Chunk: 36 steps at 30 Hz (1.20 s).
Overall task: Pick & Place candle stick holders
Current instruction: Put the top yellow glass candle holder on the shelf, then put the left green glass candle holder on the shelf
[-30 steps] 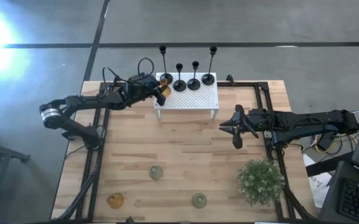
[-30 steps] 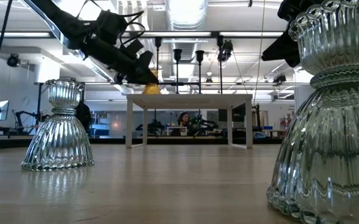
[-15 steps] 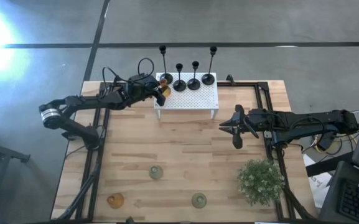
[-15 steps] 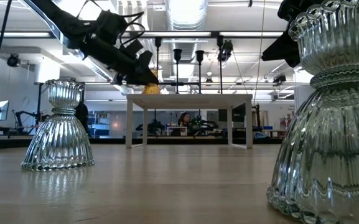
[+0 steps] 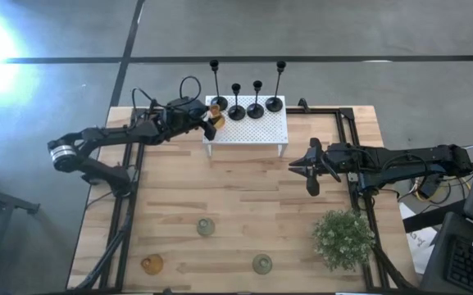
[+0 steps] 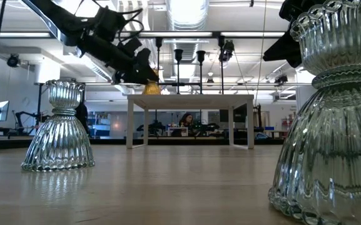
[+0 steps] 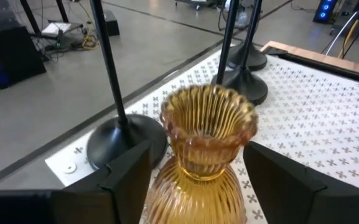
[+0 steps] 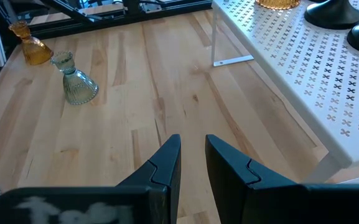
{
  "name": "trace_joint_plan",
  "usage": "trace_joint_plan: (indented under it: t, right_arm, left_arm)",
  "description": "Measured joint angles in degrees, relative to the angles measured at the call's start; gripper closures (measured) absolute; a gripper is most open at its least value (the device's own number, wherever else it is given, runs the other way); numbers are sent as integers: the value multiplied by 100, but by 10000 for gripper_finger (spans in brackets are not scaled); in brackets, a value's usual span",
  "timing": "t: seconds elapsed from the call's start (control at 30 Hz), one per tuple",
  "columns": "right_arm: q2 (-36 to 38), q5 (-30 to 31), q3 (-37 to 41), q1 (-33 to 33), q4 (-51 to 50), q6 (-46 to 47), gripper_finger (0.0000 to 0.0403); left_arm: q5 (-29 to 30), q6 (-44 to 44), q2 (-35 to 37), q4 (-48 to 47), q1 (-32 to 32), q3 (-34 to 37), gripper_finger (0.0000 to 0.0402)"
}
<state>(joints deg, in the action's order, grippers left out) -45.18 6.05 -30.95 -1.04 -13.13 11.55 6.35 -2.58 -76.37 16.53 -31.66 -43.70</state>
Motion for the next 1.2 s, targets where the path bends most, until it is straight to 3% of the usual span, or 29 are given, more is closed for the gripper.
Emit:
trace_joint_plan:
  t: [0.23,0.57,0.67,0.77,0.87,0.93,1.03,1.2]
  right_arm:
    - [-1,1,1,0,2,0,335]
    - [1,1,-1,0,0,0,335]
    - [-1,1,1,0,-1,0,335]
    - [0,0,-1,0,0,0,335]
    - [-1,0,1,0,0,0,335]
    - [1,-1,-1,0,0,0,335]
    - [1,1,-1,0,0,0,335]
    - [1,1,0,0,0,0,335]
  left_arm:
    - [-110,30,667,-684,0,-4,129]
    - [-674,-12,2145,-2972,7,-409,128]
    - [-1453,-2,2506,-3732,23,-633,128]
    - [-2641,27,2765,-4315,120,-772,128]
    - [-3966,52,2960,-4348,399,-719,129]
    - [-4385,-30,3051,-4358,716,-638,132]
    - [-4202,-103,3120,-4350,1392,-491,139]
    - [-3001,-322,3048,-4344,2807,-238,153]
